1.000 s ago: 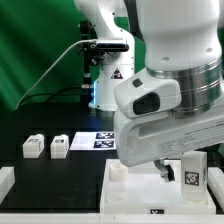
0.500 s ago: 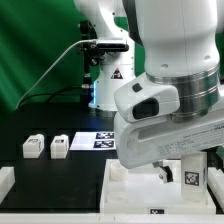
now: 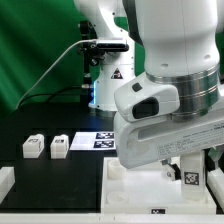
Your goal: Assemble one leg
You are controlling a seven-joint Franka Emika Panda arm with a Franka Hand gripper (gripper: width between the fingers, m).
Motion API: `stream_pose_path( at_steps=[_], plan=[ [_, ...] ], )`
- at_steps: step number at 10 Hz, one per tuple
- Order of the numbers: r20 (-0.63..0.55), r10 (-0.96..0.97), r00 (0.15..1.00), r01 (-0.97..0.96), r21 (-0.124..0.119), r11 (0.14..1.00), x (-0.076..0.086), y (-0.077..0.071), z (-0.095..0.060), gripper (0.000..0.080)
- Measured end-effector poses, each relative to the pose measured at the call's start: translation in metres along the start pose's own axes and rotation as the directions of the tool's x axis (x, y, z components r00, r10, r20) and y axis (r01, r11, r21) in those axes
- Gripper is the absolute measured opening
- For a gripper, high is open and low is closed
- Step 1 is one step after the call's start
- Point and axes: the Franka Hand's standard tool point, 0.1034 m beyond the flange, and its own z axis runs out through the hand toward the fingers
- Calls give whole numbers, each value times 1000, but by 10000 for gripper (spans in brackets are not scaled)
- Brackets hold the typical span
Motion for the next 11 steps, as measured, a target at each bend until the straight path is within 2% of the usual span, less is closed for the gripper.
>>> stream_pose_path(
  at_steps=[2,4,5,7,8,9,10,11],
  plan=[
    [-8,57,998,-57,6,998,4,0,-1,402],
    [-38,384,922,-384,26,923,12,-8,0,401],
    [-32,518,855,-516,48,855,14,-12,1,401],
    [-19,812,584,-804,127,581,23,-21,3,401],
    [-3,853,522,-844,141,517,24,-22,4,392],
    [4,877,481,-868,141,476,24,-23,4,382],
    [29,937,347,-930,141,340,24,-26,4,371],
    [37,955,296,-948,139,288,24,-26,4,371]
  ],
)
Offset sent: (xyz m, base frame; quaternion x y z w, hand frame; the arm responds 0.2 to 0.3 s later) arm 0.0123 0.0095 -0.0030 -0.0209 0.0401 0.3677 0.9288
